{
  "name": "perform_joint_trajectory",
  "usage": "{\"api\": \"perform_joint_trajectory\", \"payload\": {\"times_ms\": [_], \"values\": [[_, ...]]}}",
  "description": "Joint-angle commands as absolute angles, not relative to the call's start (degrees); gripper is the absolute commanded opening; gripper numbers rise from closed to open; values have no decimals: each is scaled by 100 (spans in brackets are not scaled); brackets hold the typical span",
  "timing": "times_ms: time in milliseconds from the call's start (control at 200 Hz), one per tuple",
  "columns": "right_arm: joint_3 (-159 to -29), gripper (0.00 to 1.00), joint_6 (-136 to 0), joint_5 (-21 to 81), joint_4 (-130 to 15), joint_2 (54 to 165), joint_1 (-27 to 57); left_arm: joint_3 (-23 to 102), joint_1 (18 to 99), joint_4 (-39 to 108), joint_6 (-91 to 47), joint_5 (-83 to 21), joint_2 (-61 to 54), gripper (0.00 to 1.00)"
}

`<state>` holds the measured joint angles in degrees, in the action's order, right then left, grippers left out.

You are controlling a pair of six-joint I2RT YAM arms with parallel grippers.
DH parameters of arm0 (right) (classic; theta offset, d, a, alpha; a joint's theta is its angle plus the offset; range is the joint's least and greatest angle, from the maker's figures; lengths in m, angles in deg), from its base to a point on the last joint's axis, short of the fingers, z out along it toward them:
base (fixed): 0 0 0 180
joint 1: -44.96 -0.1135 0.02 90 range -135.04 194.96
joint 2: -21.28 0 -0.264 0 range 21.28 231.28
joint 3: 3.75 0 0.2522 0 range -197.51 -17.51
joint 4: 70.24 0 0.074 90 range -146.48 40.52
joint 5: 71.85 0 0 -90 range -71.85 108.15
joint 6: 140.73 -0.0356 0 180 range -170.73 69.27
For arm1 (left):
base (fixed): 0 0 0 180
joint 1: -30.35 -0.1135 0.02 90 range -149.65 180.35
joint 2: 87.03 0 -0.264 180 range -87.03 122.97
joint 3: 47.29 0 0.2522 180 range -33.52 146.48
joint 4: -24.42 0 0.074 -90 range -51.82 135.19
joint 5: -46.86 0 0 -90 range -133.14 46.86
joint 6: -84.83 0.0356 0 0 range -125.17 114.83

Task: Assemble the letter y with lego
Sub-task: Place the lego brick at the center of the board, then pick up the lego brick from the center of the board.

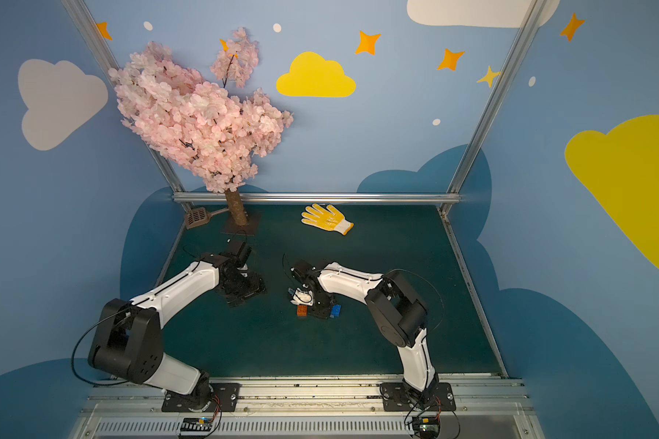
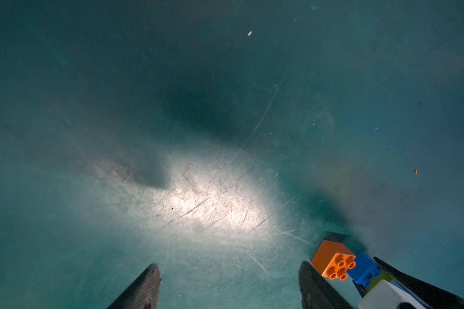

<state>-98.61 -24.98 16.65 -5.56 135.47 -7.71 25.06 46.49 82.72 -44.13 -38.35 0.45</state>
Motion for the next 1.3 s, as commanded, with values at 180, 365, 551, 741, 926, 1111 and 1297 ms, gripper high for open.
{"api": "perform_joint_trajectory", "payload": {"times_ms": [180, 365, 551, 741, 926, 1111, 1297], "values": [[-9849, 39, -2524, 1750, -559, 13728, -797, 2448, 4638, 8371, -4362, -3893, 25, 82], [-9837, 32, -2527, 1727, -570, 13738, -795, 2447, 4637, 8381, -4358, -3901, 42, 81], [-9895, 16, -2524, 1711, -516, 13665, -804, 2456, 4643, 8380, -4360, -3894, 66, 81], [-10232, 4, -2377, 1583, -101, 13310, -839, 2470, 4635, 8382, -4316, -3918, 68, 81], [-10514, 0, -2002, 1625, 117, 13081, -950, 2501, 4636, 8285, -4292, -3807, 112, 83], [-10717, 0, -1661, 1616, 56, 13207, -1124, 2527, 4634, 8267, -4340, -3778, 170, 87], [-10937, 0, -1413, 1583, 28, 13464, -1186, 2587, 4610, 8381, -4312, -3924, 91, 100]]}}
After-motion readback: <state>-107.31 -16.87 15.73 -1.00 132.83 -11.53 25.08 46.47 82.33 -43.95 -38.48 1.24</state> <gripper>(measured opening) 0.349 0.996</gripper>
